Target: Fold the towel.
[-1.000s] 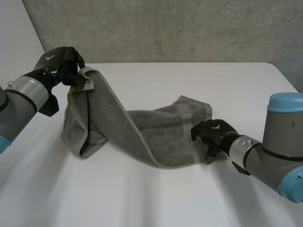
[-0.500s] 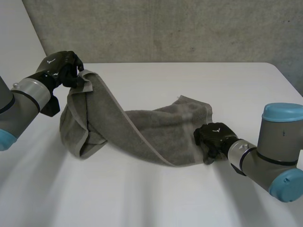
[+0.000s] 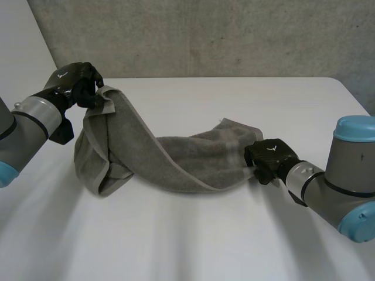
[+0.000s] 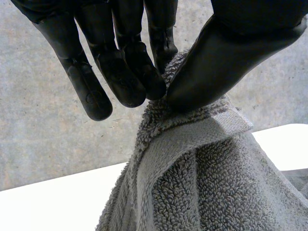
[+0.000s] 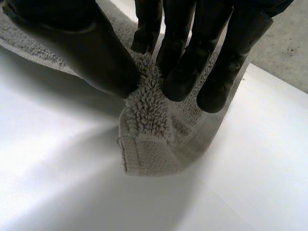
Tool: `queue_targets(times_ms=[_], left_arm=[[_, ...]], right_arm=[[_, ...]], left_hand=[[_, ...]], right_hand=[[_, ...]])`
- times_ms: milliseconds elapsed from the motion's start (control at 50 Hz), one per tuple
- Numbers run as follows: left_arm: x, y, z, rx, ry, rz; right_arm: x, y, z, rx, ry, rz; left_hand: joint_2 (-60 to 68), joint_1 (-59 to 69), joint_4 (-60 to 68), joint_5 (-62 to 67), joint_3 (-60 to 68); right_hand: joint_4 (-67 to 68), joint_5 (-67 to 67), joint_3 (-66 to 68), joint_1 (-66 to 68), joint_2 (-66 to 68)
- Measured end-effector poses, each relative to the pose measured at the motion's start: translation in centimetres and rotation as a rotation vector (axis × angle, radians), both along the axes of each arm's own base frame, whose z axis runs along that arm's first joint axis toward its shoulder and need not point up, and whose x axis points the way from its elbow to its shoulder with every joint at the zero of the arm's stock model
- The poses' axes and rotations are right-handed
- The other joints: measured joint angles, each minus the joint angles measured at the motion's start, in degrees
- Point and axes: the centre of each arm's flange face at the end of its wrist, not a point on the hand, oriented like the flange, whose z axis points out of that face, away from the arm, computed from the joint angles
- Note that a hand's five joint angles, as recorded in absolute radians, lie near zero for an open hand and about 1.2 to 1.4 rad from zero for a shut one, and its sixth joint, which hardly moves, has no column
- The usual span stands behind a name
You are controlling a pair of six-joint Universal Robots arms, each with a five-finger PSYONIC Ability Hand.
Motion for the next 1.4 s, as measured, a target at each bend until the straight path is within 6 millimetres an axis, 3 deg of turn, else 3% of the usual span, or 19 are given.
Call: queue_targets(times_ms=[180, 260, 360, 400, 480, 520, 620, 680, 820, 900, 960, 1000, 1040, 1120, 1180, 1220, 1300, 1400], left_arm=[[-0.1, 0.2, 0.0, 0.004, 0.0, -0.005], [-0.2, 0.6, 0.7, -0.008, 0.003, -0.011], [0.2, 1.9, 4.0, -0.079, 0.028, -0.012], [0.5, 2.6, 5.9, -0.121, 0.05, -0.009], [1.2, 3.6, 8.7, -0.182, 0.095, -0.006], [1.4, 4.0, 9.4, -0.198, 0.111, -0.01], [1.4, 4.1, 9.3, -0.189, 0.123, -0.032], [1.3, 3.3, 7.3, -0.135, 0.11, -0.044], [0.5, 0.2, 0.5, -0.003, 0.01, -0.058], [-0.3, -1.9, -0.6, -0.049, -0.054, -0.071], [-1.3, -3.9, 1.1, -0.173, -0.075, -0.078], [-2.1, -5.2, 3.9, -0.307, -0.068, -0.077], [-2.7, -6.0, 7.1, -0.443, -0.048, -0.069], [-3.0, -5.9, 15.6, -0.777, 0.053, -0.044], [-2.7, -5.0, 19.5, -0.923, 0.14, -0.047], [-2.3, -4.5, 21.0, -0.976, 0.203, -0.064], [-1.9, -4.8, 20.3, -0.947, 0.268, -0.095], [-0.7, -6.5, 13.9, -0.754, 0.251, -0.106]], right_arm=[[0.0, 0.1, 0.9, -0.004, -0.016, -0.005], [-0.2, 0.0, 3.6, -0.045, -0.025, -0.012], [-1.8, -0.5, 10.7, -0.136, -0.053, -0.052], [-2.7, -0.4, 14.5, -0.191, -0.072, -0.065], [-3.4, -0.1, 19.5, -0.275, -0.097, -0.066], [-3.5, 0.1, 21.0, -0.295, -0.101, -0.061], [-3.2, -0.5, 20.9, -0.256, -0.069, -0.039], [-2.7, -1.3, 19.2, -0.213, -0.012, -0.02], [-0.1, -3.2, 14.2, -0.162, 0.155, 0.023], [2.1, -4.8, 13.9, -0.24, 0.171, 0.021], [3.6, -6.5, 16.0, -0.384, 0.113, -0.014], [4.5, -7.6, 19.1, -0.533, 0.023, -0.059], [4.8, -8.1, 22.1, -0.65, -0.061, -0.098], [4.3, -7.4, 29.0, -0.882, -0.26, -0.166], [3.9, -6.6, 31.0, -0.935, -0.32, -0.173], [3.8, -6.2, 31.2, -0.931, -0.332, -0.161], [3.8, -5.8, 29.1, -0.852, -0.297, -0.115], [3.7, -5.3, 23.9, -0.692, -0.214, -0.033]], left_hand=[[0.0, 0.0, 0.0, 0.0, 0.0], [0.0, 0.0, 0.0, 0.0, 0.0], [0.0, 0.0, 0.0, 0.0, 0.0], [0.0, 0.0, 0.0, 0.0, 0.0], [0.0, 0.0, 0.0, 0.0, 0.0], [0.0, 0.0, 0.0, 0.0, 0.0], [0.0, 0.0, 0.0, 0.0, 0.0], [0.0, 0.0, 0.0, 0.0, 0.0], [0.0, 0.0, 0.01, 0.0, 0.0], [0.0, 0.0, 0.01, 0.0, 0.0], [0.0, 0.0, 0.01, 0.0, 0.0], [0.0, 0.0, 0.01, 0.0, 0.0], [0.0, 0.0, 0.02, 0.0, 0.01], [0.0, 0.0, 0.02, 0.0, 0.02], [0.0, 0.0, 0.02, 0.04, 0.03], [0.0, 0.0, 0.02, 0.47, 0.03], [0.0, 0.0, 0.02, 0.6, 0.03], [0.0, 0.0, 0.02, 0.6, 0.03]], right_hand=[[0.0, 0.0, 0.0, -0.01, 0.0], [0.0, 0.0, 0.0, 0.0, 0.0], [0.0, 0.0, 0.0, 0.48, 0.0], [0.0, 0.0, 0.0, 0.48, 0.0], [0.0, 0.0, 0.0, 0.49, 0.0], [0.0, 0.0, 0.0, 0.49, 0.0], [0.0, 0.0, 0.0, 0.5, 0.0], [0.0, 0.0, 0.0, 0.5, 0.0], [0.0, 0.0, 0.0, 0.51, 0.0], [0.0, 0.0, 0.0, 0.51, 0.0], [0.0, 0.0, 0.0, 0.51, 0.0], [0.0, 0.0, 0.0, 0.52, 0.0], [0.0, 0.0, 0.0, 0.54, 0.0], [0.0, 0.0, 0.0, 0.81, 0.0], [0.0, 0.0, 0.0, 0.81, 0.0], [0.0, 0.0, 0.0, 0.81, 0.0], [0.0, 0.0, 0.0, 0.81, 0.0], [0.0, 0.0, 0.0, 0.81, 0.0]])
